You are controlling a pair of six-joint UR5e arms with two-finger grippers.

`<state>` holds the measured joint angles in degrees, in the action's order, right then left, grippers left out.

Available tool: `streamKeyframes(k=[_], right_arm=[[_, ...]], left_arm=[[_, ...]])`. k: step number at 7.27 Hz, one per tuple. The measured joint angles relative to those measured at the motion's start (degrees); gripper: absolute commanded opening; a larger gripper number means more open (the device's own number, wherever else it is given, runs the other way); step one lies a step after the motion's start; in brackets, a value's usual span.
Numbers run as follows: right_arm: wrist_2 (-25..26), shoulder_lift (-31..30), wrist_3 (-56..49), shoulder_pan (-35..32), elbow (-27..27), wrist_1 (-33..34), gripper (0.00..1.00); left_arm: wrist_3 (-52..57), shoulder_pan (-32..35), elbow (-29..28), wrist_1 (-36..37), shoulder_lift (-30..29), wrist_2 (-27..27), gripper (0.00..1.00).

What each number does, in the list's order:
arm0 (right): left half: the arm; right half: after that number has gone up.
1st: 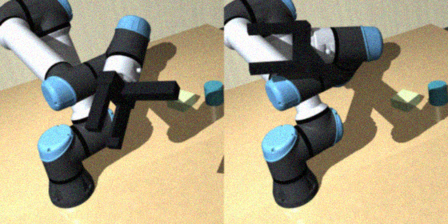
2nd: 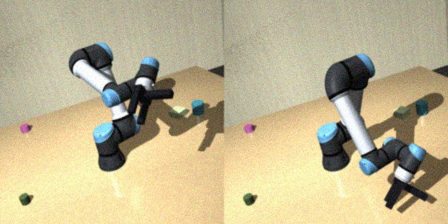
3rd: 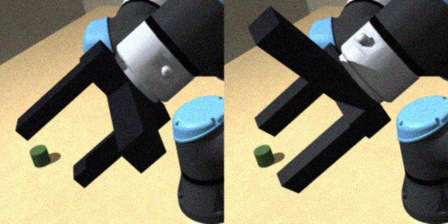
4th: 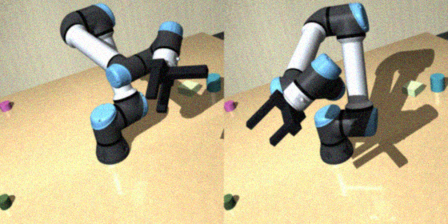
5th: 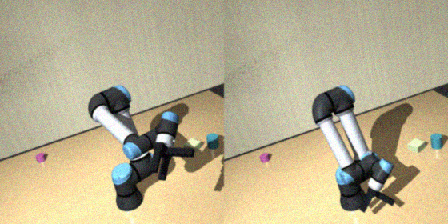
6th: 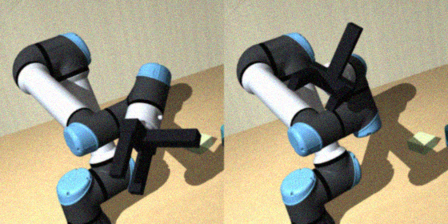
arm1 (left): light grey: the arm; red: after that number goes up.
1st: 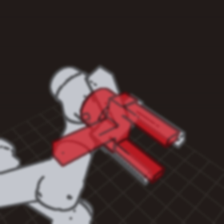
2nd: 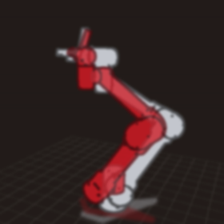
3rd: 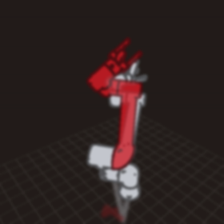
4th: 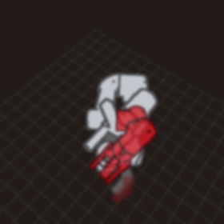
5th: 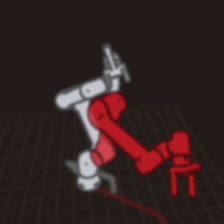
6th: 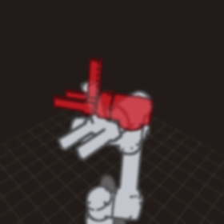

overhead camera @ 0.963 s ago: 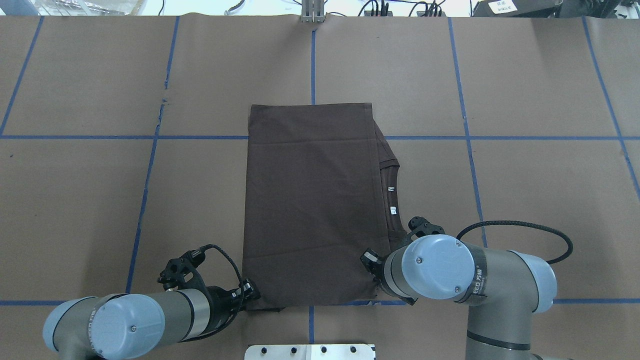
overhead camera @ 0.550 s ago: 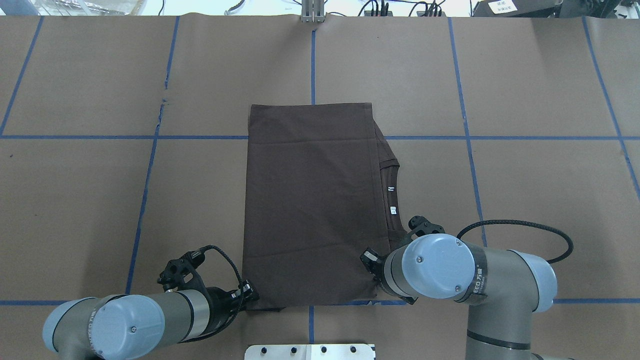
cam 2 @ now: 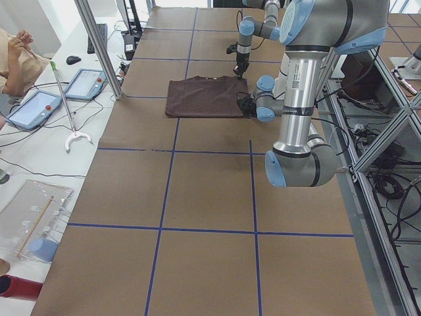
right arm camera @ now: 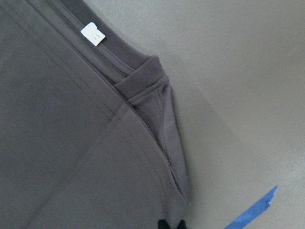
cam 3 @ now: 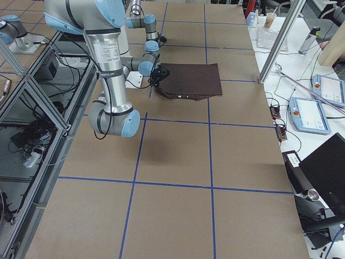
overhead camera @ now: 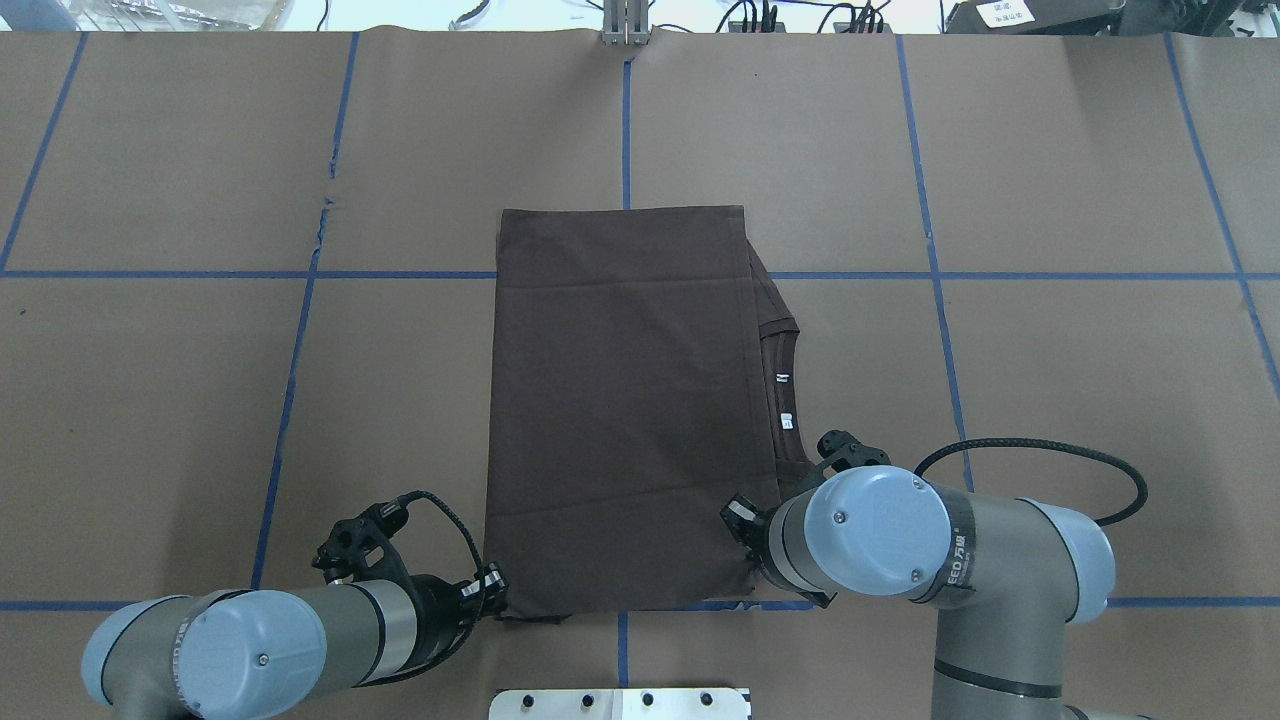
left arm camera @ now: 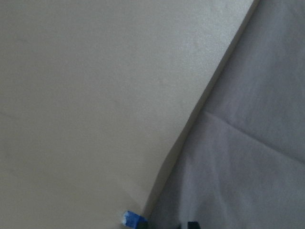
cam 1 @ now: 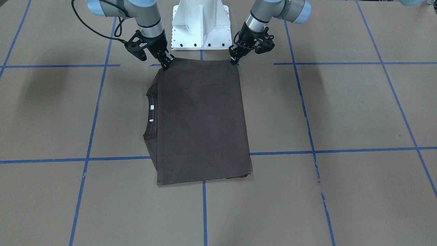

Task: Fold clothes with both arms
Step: 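Grasp the near edge of the shirt with both grippers, then lift the near edge with both grippers and fold it away from the robot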

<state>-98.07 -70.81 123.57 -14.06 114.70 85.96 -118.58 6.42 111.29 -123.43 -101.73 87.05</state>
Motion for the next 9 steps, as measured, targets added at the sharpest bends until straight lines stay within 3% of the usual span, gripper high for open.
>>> streamKeyframes(k=[2,6,7,9], right_arm=[[-0.1,-0.8,0.0,0.0,1.1,0.0,0.00],[-0.3,-5.3,-0.1,-2.0,11.2,-0.1,0.00],[-0.4,-3.8,-0.5,-5.4,10.1,-0.4,0.00],[-2.2,3.1,-0.9,-12.9,2.9,-0.4,0.00]], left_arm=[[0.5,0.1,4.1,1.9,1.3,0.3,0.00],[2.4,3.2,12.1,5.2,0.6,2.7,0.00],[5.8,7.4,11.7,6.2,-1.6,3.4,0.00],[13.0,16.0,5.1,7.2,-8.4,5.2,0.00]])
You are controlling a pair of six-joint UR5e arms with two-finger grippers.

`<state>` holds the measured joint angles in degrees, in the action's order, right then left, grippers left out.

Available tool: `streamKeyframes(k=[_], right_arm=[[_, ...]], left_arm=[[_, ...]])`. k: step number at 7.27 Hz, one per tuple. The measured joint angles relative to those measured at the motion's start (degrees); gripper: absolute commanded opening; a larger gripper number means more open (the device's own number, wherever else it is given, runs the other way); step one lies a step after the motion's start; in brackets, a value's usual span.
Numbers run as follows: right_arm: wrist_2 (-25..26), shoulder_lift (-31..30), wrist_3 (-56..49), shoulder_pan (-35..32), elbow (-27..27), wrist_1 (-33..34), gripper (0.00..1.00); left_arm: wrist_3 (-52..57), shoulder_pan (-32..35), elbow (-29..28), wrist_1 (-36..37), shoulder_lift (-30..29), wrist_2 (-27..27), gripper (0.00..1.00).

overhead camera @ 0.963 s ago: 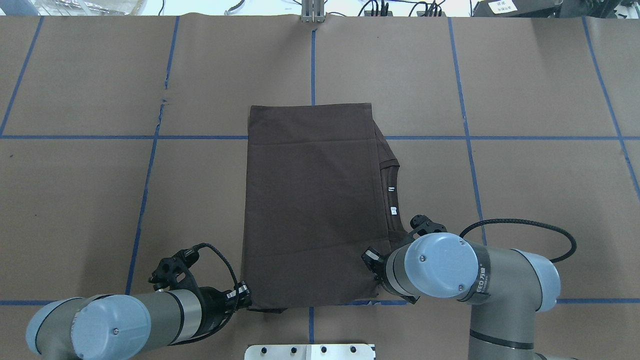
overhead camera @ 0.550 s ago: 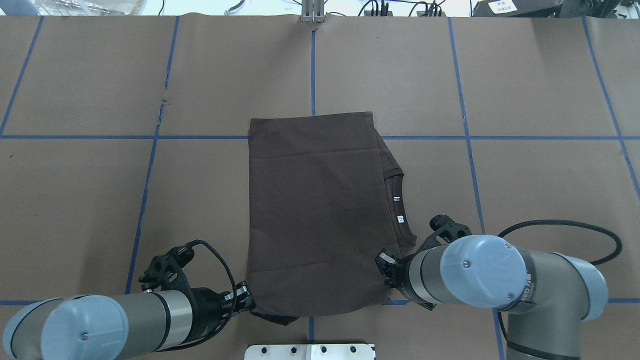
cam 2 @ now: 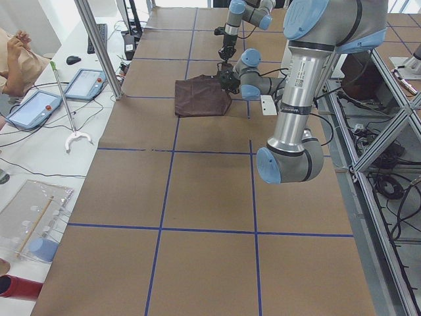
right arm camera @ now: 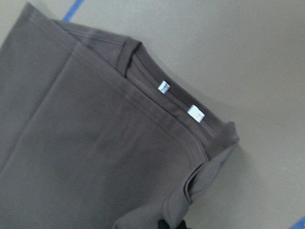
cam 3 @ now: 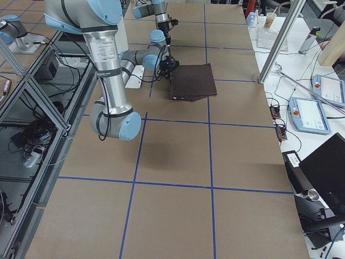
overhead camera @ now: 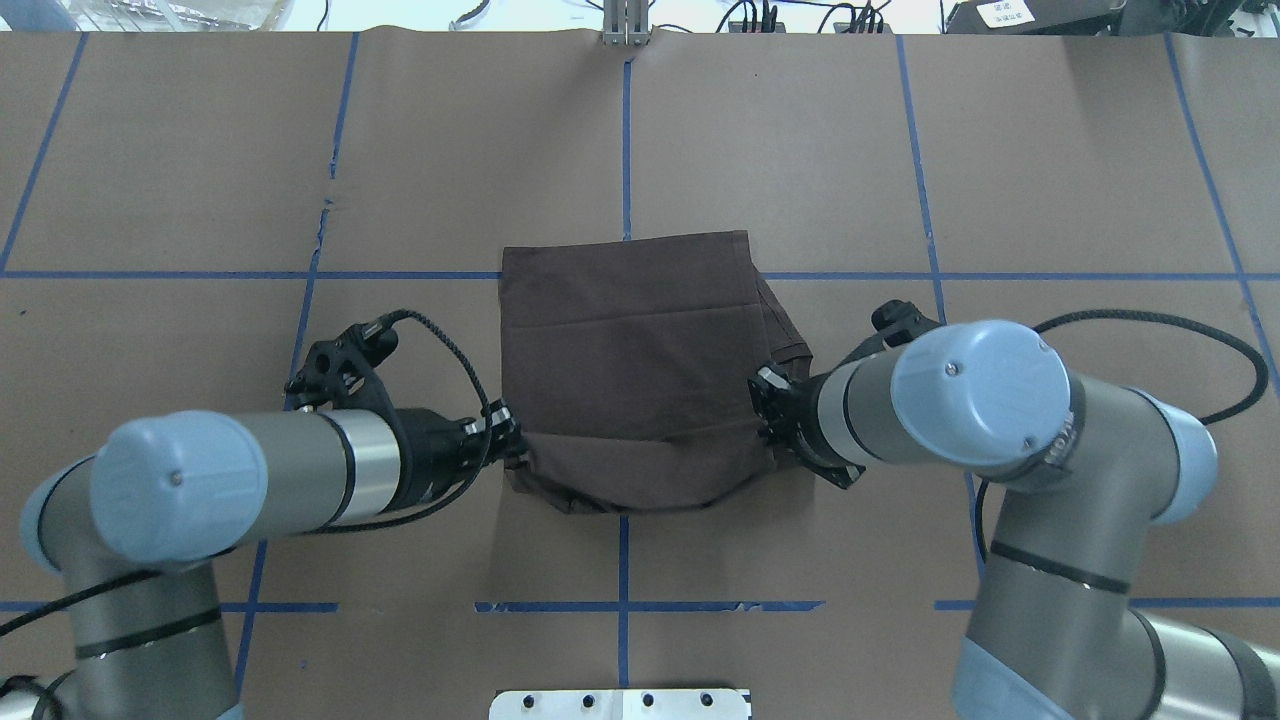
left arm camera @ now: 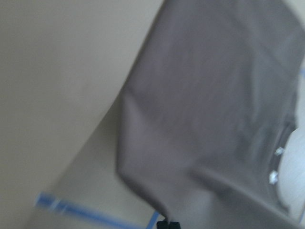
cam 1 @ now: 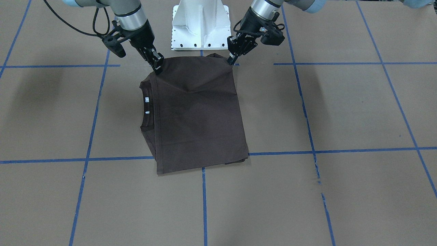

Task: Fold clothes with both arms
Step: 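Lift the near edge with both grippers and fold it away from the robot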

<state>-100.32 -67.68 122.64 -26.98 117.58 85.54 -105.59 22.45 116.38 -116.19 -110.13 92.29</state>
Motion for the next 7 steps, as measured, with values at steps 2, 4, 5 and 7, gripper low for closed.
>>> streamKeyframes(k=[2,4,5,7], right_arm=[[-2.3,6.1,-0.8,-5.2,-7.8,-0.3,0.00],[-4.3,10.7,-2.6,-8.4,-14.9,-0.4,0.00],[-5.2,12.8,-4.1,-9.8,-19.1,-1.6,0.32],[-5.8,20.1,-8.1,-12.9,-38.8,-14.8,1.00]], left_arm=[[5.4,5.1,-6.2,-0.3,-3.7,1.4,0.00],[9.7,8.1,-10.7,-0.8,-5.7,1.4,0.01],[11.6,9.7,-14.5,-1.7,-7.3,1.3,0.26],[16.7,14.4,-30.9,-10.7,-13.0,1.1,0.99]])
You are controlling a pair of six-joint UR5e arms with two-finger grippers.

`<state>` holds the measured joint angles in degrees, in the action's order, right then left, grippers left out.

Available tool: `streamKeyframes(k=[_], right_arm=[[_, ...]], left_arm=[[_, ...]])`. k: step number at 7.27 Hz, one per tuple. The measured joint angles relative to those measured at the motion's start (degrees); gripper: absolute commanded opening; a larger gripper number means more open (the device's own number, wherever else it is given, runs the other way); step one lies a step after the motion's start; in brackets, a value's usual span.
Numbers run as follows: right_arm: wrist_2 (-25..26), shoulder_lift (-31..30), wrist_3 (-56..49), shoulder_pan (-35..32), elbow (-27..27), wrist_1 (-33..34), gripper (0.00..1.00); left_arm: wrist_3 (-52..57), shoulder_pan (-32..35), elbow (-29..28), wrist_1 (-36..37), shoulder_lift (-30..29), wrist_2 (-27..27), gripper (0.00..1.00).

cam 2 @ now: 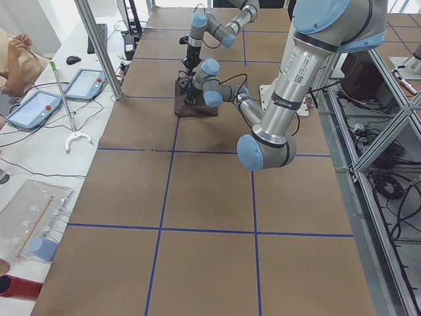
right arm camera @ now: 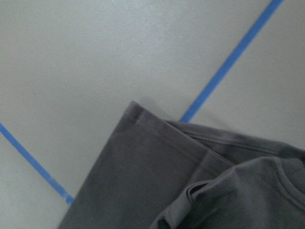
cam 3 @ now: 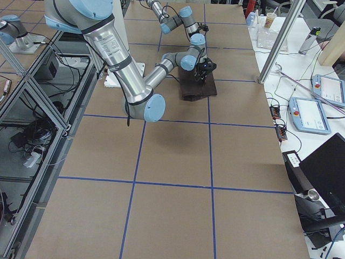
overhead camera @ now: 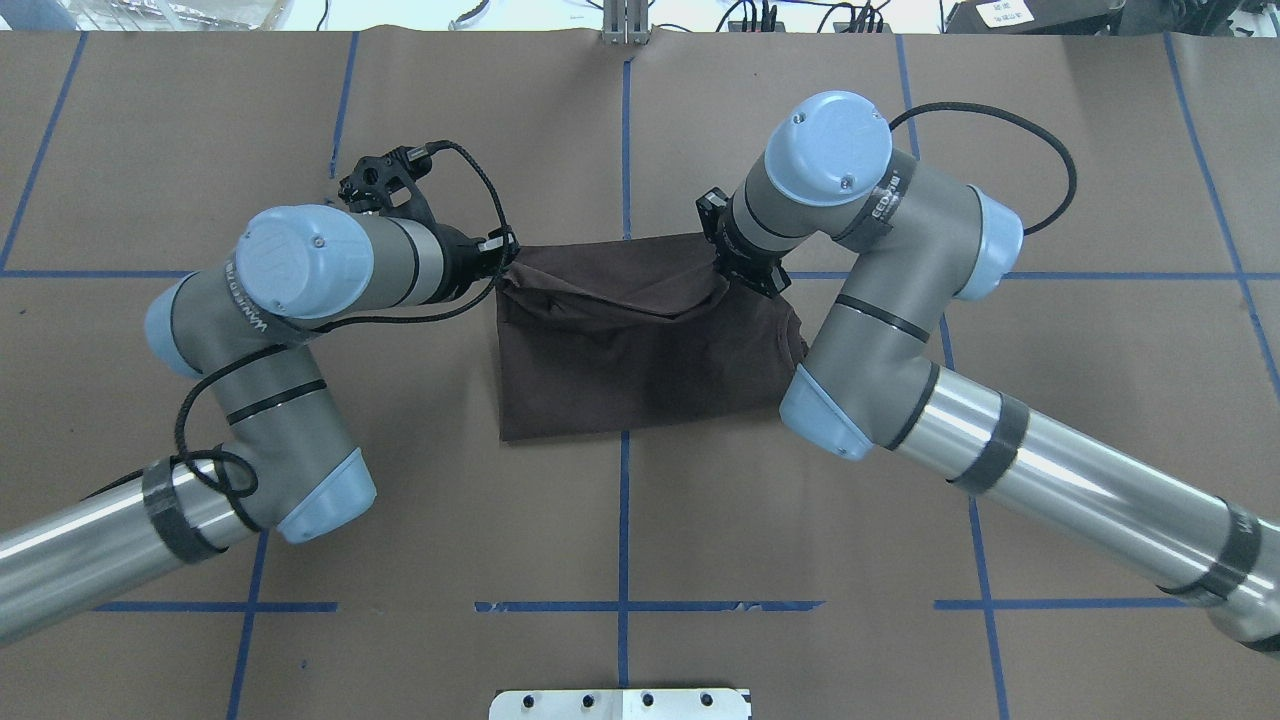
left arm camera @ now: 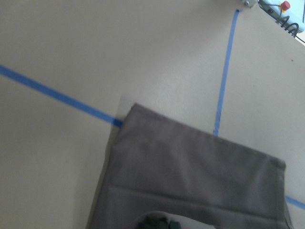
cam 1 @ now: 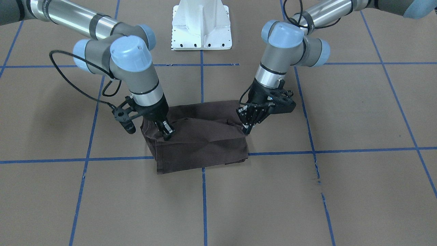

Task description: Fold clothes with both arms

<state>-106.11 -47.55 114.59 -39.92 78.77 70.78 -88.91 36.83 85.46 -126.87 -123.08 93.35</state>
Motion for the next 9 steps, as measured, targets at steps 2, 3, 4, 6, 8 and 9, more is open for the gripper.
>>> streamKeyframes(k=[2,3,4,6,8,9], right_arm=[[-4.1,6.5,-11.8,-5.7,-16.7,-8.9,1.00],[-6.3,6.6,-15.5,-7.8,-18.1,-10.0,1.00],[-8.1,4.5,-17.9,-9.5,-16.6,-10.3,1.00],[-12.0,-2.9,-24.0,-12.8,-10.8,-10.6,1.00],[-14.4,-10.4,-29.7,-15.4,-5.0,-10.7,1.00],[-15.7,-15.7,-33.6,-17.3,-0.4,-10.5,1.00]], left_arm=[[5.4,5.3,-11.6,-9.8,-3.8,0.1,1.00],[6.6,6.9,-11.9,-11.3,-4.0,0.5,1.00],[7.3,8.0,-10.6,-11.8,-3.3,1.7,1.00],[11.6,10.3,-5.2,-12.0,1.4,8.2,1.00],[13.8,11.1,0.0,-11.4,5.4,10.8,0.86],[15.2,11.3,4.3,-11.1,9.6,12.0,0.87]])
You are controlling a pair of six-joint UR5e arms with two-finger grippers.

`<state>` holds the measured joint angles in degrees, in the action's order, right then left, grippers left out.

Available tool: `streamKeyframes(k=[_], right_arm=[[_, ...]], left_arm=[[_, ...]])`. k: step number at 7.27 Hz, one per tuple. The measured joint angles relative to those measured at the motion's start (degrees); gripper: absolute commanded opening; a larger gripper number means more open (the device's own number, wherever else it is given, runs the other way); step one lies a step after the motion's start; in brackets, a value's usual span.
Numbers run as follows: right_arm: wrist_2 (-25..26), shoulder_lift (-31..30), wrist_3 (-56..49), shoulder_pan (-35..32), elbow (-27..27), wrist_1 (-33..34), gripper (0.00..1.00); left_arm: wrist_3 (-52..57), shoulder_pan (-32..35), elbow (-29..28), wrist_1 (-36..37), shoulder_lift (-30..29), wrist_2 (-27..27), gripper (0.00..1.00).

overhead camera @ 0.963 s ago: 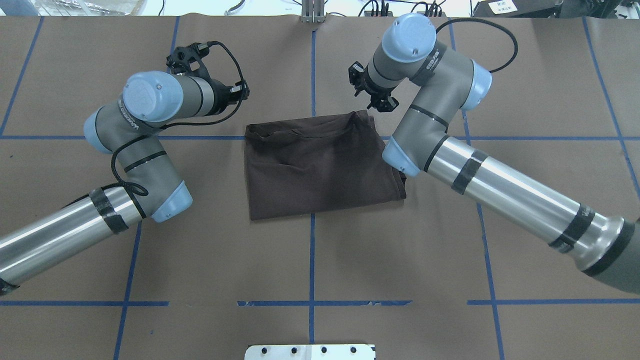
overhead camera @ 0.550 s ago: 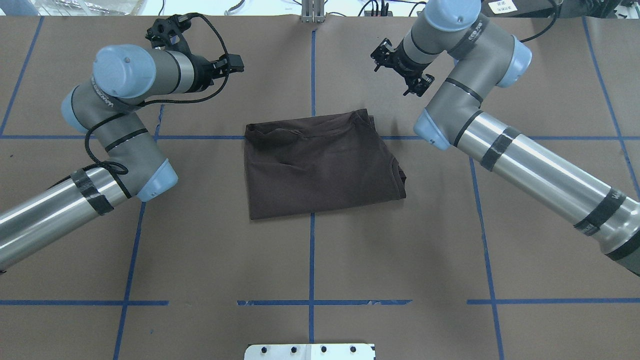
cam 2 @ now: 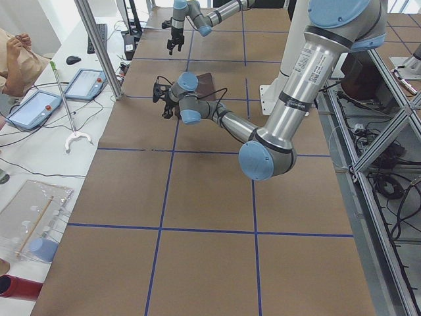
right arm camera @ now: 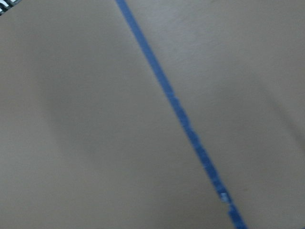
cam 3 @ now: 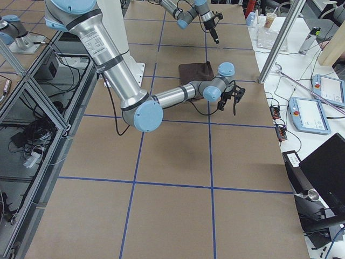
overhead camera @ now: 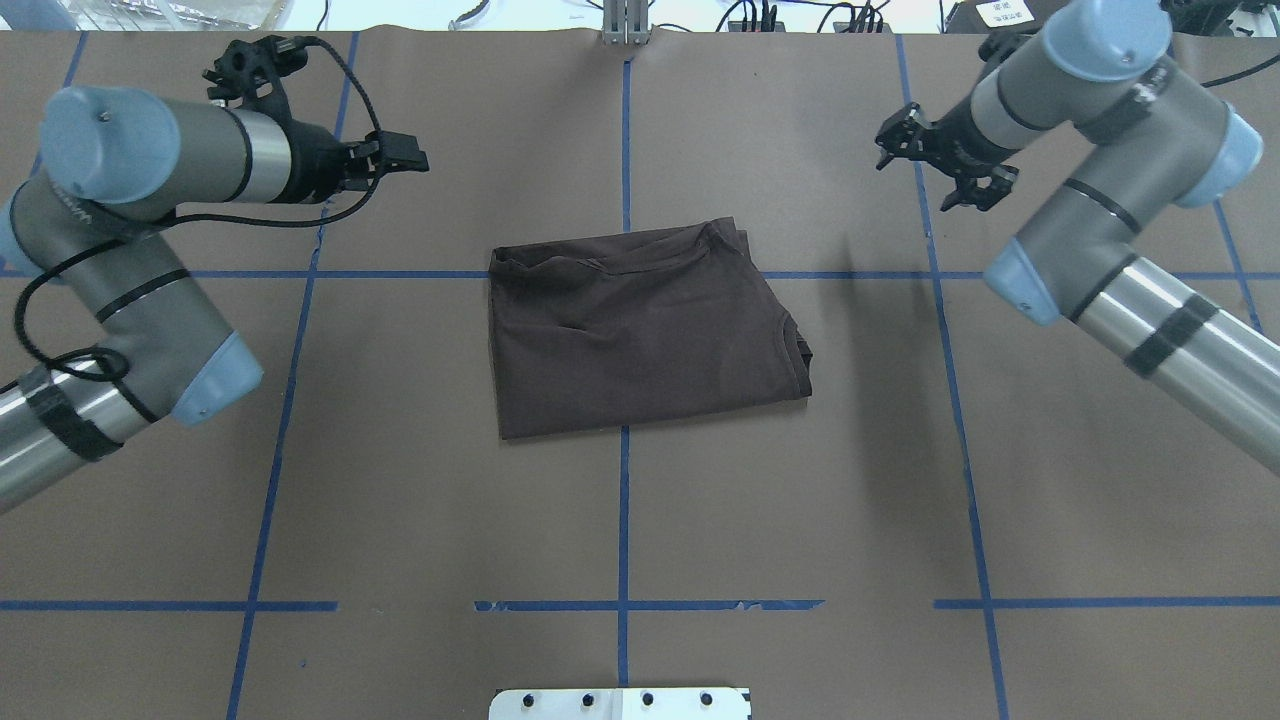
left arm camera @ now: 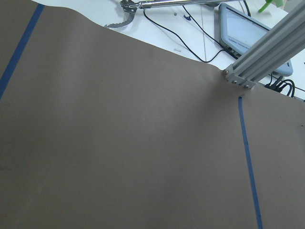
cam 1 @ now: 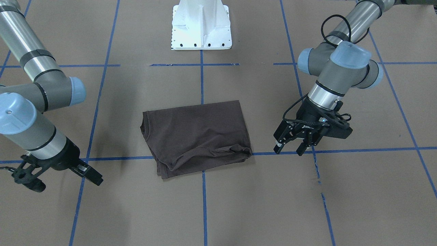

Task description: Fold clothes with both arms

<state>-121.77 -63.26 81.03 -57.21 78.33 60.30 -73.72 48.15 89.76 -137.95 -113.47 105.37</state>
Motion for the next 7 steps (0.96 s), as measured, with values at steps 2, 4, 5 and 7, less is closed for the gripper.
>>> streamKeyframes(k=[2,4,5,7], right_arm=[[-6.1,-10.7,-12.5,-7.8,5.9,0.1,1.00],[-9.8,-19.0,-36.6,-17.9,6.3,1.9,1.00],[-10.4,-20.5,-49.5,-23.1,5.7,6.1,1.00],[-10.7,-21.1,-71.9,-31.2,5.7,18.4,1.00]], left_arm=[[12.4,5.2,5.7,0.0,8.9,6.8,0.95],[35.4,17.6,5.8,0.6,15.9,16.2,0.99],[47.3,23.9,4.9,3.0,17.8,19.0,0.99],[67.7,33.6,4.5,17.9,17.9,20.8,0.99]])
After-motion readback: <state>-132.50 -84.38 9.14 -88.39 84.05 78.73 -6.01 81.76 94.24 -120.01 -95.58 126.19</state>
